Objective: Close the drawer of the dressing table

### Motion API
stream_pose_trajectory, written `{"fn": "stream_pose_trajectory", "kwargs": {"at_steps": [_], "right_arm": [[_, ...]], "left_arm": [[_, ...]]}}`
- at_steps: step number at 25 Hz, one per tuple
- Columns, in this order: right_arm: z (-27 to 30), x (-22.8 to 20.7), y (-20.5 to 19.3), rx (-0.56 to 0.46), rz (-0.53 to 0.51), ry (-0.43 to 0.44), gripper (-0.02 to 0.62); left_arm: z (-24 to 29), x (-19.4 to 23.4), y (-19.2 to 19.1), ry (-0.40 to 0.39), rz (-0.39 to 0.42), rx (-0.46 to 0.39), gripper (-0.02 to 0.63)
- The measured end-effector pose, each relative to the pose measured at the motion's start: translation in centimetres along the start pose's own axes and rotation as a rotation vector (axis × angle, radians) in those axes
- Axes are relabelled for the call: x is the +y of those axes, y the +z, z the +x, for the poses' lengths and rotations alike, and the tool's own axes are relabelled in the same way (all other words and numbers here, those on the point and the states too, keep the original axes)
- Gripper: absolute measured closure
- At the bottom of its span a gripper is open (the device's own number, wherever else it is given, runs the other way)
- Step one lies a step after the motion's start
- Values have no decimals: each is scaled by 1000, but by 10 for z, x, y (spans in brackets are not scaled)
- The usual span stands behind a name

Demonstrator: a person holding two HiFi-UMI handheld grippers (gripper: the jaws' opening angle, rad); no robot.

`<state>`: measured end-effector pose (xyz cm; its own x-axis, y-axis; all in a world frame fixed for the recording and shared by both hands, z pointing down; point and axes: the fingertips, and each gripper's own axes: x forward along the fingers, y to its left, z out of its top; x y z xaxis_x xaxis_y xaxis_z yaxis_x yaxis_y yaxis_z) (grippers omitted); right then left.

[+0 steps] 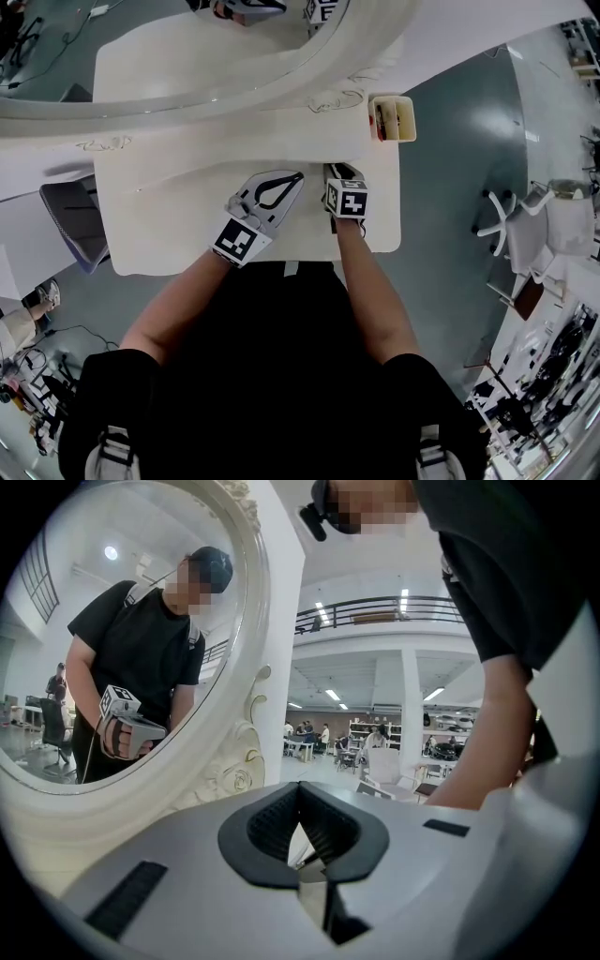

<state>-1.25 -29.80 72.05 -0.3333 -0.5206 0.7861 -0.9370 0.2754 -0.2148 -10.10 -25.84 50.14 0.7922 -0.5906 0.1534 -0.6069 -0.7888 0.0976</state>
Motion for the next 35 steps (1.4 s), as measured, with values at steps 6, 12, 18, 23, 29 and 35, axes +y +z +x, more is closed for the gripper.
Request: {"fn": "stream_pose_trajectory", "kwargs": {"at_steps": [6,12,18,23,29,35], "right_arm": [[-1,1,0,-2,-24,-9,497],[-16,4,-8,4,-45,19,489],[-49,-3,-18,-35,-43,45,489],[-88,-2,-8,-109,-63,101,489],[-143,14,17,-234,-121,203,495],[-206,39,47,-371,-189,288,501]], "left_arm": [[-10,2,4,42,0,-2,612],[-19,-5,10,84,6,-3,612],[-23,-23,18,116,21,-11,612],[-24,-44,29,126,29,-24,612],[-27,-69,38,124,49,-29,612],[-30,-88,57,123,55,-51,612]]}}
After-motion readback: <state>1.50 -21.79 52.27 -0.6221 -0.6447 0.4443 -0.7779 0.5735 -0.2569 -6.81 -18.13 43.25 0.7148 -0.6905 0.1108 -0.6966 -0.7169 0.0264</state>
